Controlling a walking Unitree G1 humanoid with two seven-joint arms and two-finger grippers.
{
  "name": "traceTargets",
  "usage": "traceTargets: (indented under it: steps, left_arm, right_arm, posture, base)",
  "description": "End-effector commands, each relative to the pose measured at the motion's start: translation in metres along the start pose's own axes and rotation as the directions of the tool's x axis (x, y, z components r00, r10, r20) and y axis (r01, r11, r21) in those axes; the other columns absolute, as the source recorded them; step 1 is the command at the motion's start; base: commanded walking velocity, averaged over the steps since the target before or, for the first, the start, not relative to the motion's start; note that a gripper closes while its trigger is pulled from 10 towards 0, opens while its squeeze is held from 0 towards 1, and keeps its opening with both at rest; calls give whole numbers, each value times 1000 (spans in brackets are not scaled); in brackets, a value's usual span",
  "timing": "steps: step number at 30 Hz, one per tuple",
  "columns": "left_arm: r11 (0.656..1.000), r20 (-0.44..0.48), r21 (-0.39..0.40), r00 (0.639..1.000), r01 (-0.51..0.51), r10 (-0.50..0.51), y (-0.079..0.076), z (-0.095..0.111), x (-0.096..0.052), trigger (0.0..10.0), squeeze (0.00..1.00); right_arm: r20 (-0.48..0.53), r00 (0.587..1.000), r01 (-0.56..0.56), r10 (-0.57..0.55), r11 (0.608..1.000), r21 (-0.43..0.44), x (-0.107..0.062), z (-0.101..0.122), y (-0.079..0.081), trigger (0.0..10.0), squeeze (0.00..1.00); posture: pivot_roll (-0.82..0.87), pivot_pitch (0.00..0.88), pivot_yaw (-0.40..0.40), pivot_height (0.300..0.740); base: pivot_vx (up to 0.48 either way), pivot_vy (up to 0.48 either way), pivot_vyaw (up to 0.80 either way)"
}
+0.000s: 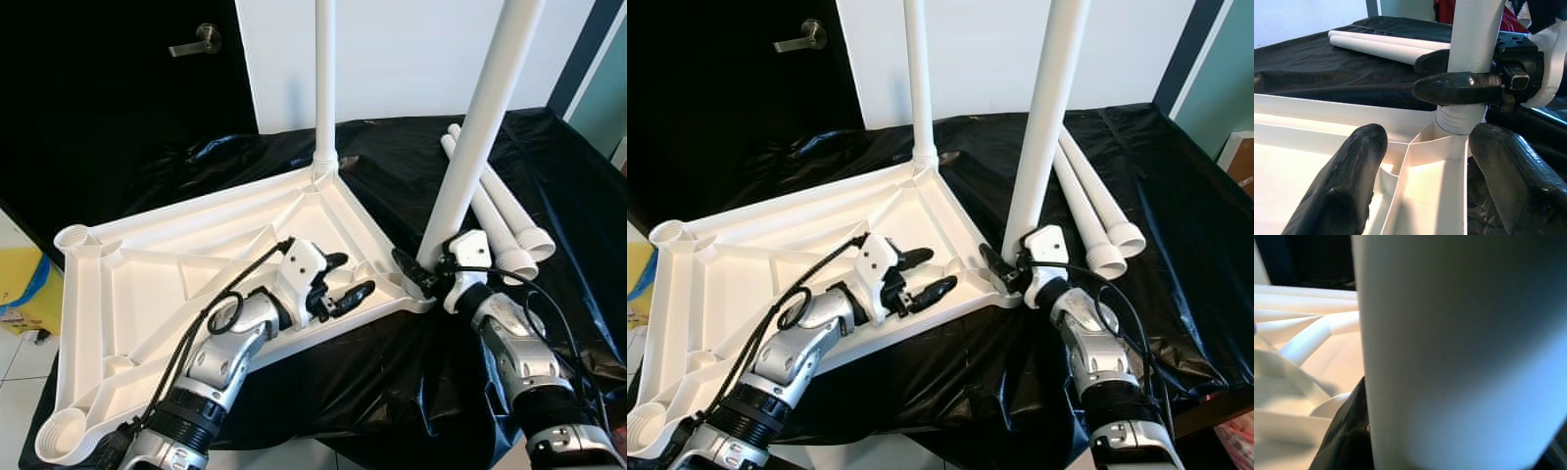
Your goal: Building children table
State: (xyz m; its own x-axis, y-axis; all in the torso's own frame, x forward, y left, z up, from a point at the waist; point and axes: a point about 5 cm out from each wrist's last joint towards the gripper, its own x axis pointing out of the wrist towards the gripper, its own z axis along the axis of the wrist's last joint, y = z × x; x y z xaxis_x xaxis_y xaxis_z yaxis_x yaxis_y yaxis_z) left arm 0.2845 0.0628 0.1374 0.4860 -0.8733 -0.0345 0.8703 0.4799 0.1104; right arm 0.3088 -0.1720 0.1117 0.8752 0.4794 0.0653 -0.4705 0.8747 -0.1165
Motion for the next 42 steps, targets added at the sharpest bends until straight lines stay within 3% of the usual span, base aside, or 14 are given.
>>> traceTargets:
  steps: [1,7,10,12,14,17,19,22,31,32,34,40,41,42]
  left_arm:
    - [1000,-4,12,1000,24,-24,0,3,0,10000,0]
    - [999,-2,5,999,36,-36,-1,2,3,10000,0]
    - [999,-2,5,999,36,-36,-1,2,3,10000,0]
    - [999,-5,5,999,35,-35,-1,2,2,10000,0]
    - [999,-5,5,999,35,-35,-1,2,2,10000,0]
    - [1000,-10,6,1000,29,-29,0,1,0,10000,0]
    - [1000,-10,6,1000,29,-29,0,1,0,10000,0]
    - [999,0,-1,999,32,-32,-1,3,4,10000,0]
    - [999,-9,-7,999,40,-40,-2,0,2,10000,0]
    - [999,-9,-8,999,36,-37,-2,0,2,10000,0]
    - [999,-10,-9,999,35,-35,-2,0,1,10000,0]
    - [1000,-9,-15,1000,26,-26,-1,0,1,10000,0]
    - [1000,-8,-16,1000,22,-22,0,0,1,10000,0]
    - [1000,-6,-17,1000,18,-18,1,0,1,10000,0]
  right_arm:
    - [-85,996,-1,3,1000,29,-6,-18,6,10000,0]
    - [-115,961,259,-253,965,47,-7,-25,7,10000,0]
    - [-115,961,259,-253,965,47,-7,-25,7,10000,0]
    - [-142,909,401,-392,916,36,-8,-28,3,10000,0]
    - [-142,909,401,-392,916,36,-8,-28,3,10000,0]
    - [-161,834,539,-528,841,37,-8,-30,8,10000,0]
    - [-161,834,539,-528,841,37,-8,-30,8,10000,0]
    - [-134,817,573,-560,816,83,-2,-25,27,10000,0]
    - [-117,823,567,-556,819,87,-1,-20,28,10000,0]
    - [-111,828,560,-550,824,89,0,-19,29,10000,918]
    - [-103,836,547,-538,832,95,1,-18,30,10000,1000]
    - [-28,885,465,-465,878,115,1,-8,24,10000,1000]
    - [-10,905,422,-424,898,121,-1,-6,21,10000,404]
    - [8,922,383,-387,916,117,-4,-4,18,10000,0]
  posture:
    - [-129,0,17,740]
    - [-146,0,23,740]
    - [-146,0,23,740]
    - [-134,0,17,740]
    - [-134,0,17,740]
    - [-131,0,17,740]
    - [-131,0,17,740]
    - [-140,0,26,740]
    - [-141,0,27,740]
    - [-141,0,26,740]
    - [-140,0,25,740]
    - [-145,0,30,740]
    - [-147,0,32,740]
    - [-148,0,33,740]
  base:
    - [0,0,0]
    - [0,0,0]
    - [0,0,0]
    - [0,0,0]
    - [0,0,0]
    - [0,0,0]
    - [0,0,0]
    - [0,0,0]
    - [0,0,0]
    - [0,0,0]
    - [0,0,0]
    - [0,0,0]
    - [0,0,0]
    - [0,0,0]
